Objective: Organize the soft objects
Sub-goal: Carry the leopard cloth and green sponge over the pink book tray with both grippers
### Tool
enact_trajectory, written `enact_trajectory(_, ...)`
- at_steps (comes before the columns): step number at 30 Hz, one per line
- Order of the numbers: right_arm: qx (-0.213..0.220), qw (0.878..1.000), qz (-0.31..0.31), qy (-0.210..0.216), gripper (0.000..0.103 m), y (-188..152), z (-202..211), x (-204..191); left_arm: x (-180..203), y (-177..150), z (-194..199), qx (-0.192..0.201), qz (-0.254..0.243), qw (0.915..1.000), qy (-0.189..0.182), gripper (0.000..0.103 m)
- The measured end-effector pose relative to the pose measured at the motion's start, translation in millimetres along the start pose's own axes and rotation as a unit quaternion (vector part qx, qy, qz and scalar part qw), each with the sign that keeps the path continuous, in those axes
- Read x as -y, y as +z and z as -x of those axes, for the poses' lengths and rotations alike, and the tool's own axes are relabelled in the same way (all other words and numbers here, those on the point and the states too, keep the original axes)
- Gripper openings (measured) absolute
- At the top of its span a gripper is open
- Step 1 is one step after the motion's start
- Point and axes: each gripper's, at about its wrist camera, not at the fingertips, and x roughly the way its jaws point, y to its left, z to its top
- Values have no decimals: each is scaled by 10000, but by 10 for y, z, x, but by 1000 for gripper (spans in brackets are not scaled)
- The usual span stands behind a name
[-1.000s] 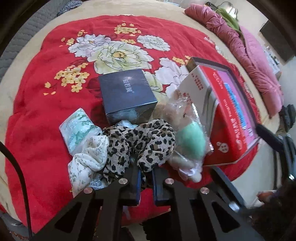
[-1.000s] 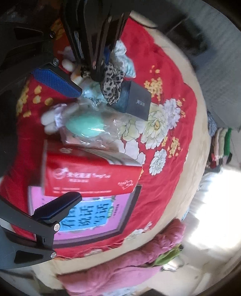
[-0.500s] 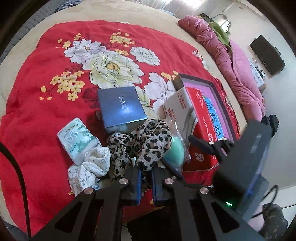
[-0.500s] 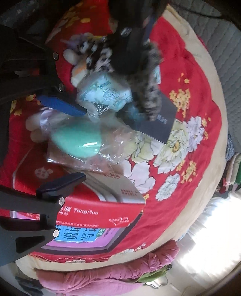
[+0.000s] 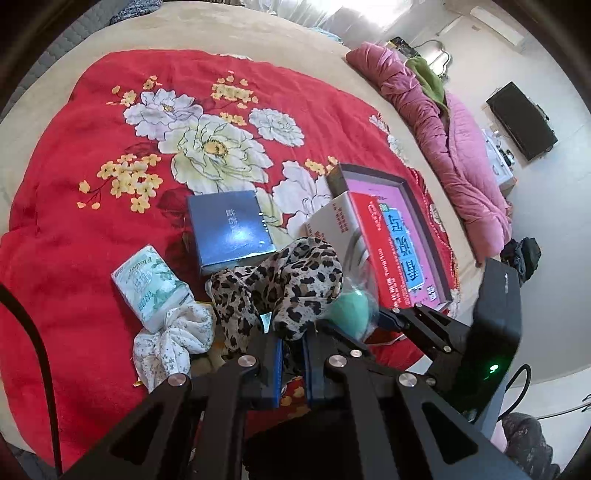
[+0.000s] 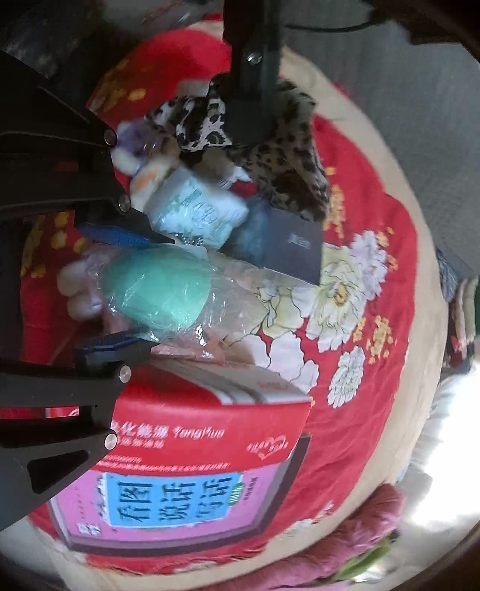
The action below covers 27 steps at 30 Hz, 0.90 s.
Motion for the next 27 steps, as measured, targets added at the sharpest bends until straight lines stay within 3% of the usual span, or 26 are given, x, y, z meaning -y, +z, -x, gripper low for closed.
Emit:
enact_trajectory(14,832,9945,-633,46,41,76,807,327,120,144,508,480,-149,9987,81,9)
enact_trajectory(20,1186,9900,-758,-85,41,59,1179,468,341,171,741,714,-373,9966,152,8)
enact_trajectory(27,1436,9833,-1082,-295,41,-103,1521,775,704,157,746,774,-611,9951,80,8)
